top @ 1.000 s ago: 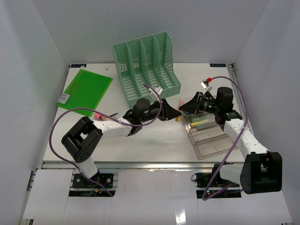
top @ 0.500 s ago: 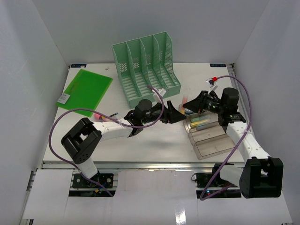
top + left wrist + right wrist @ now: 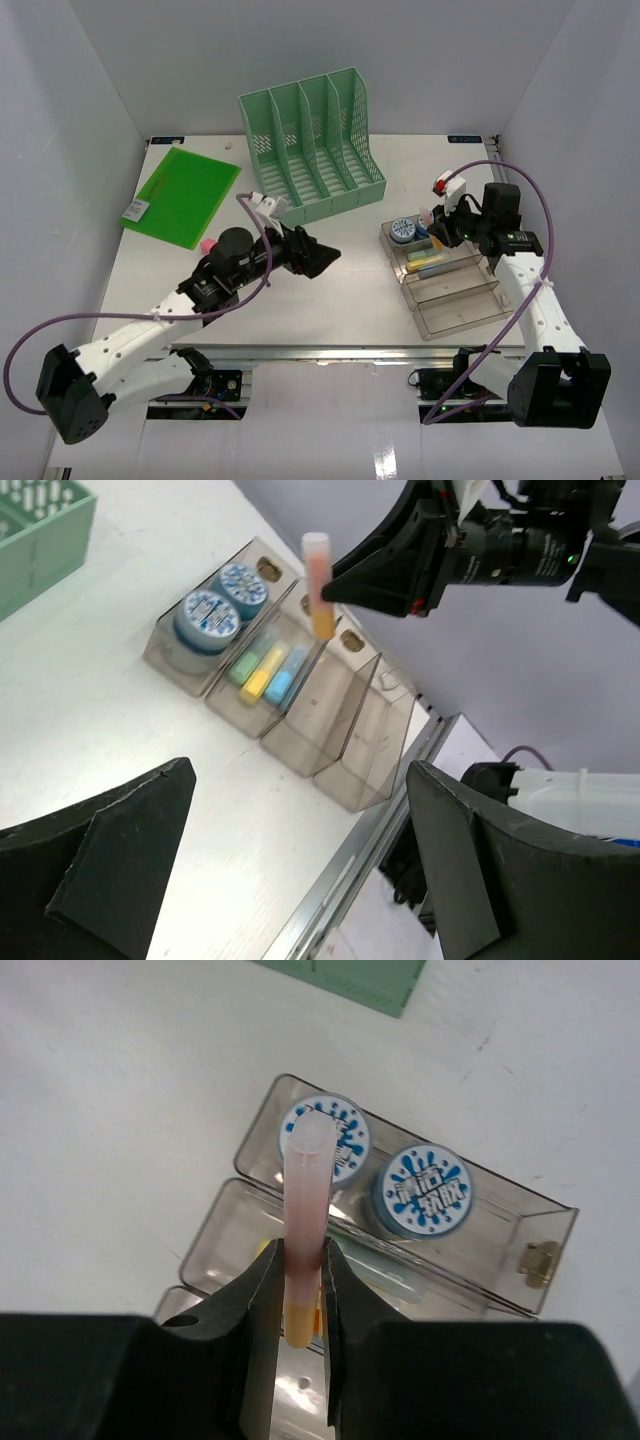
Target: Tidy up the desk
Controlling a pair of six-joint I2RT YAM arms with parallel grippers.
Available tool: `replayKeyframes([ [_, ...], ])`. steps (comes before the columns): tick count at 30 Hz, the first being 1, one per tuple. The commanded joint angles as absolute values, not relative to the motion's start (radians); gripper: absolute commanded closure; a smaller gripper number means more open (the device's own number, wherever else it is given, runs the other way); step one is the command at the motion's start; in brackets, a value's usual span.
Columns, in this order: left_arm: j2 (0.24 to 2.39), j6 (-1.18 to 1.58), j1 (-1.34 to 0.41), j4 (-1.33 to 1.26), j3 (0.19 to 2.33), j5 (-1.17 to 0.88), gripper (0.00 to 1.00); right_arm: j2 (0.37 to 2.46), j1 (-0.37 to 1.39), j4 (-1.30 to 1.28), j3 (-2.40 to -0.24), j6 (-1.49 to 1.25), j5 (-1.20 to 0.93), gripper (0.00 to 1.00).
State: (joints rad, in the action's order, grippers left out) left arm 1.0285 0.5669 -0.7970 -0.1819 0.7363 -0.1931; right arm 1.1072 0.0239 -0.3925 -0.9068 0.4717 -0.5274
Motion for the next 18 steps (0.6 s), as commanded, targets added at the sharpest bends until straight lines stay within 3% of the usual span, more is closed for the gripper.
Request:
replayKeyframes([
  [1,0.865,0.531,-0.782,0.048,0.635,-0.089,0.02,1.139,0.045,-0.473,-0.939,0.815,-0.339,0.92],
  [11,0.503,0.779,-0.778,0.24,0.421,0.066,0.02,1.206,0.139,-0.365,-0.836,1.128,-0.152,0.91],
  [18,0.397,0.857,-0.775,0.317,0.399,0.101,0.02,1.239,0.212,-0.318,-0.766,1.224,-0.109,0.79],
])
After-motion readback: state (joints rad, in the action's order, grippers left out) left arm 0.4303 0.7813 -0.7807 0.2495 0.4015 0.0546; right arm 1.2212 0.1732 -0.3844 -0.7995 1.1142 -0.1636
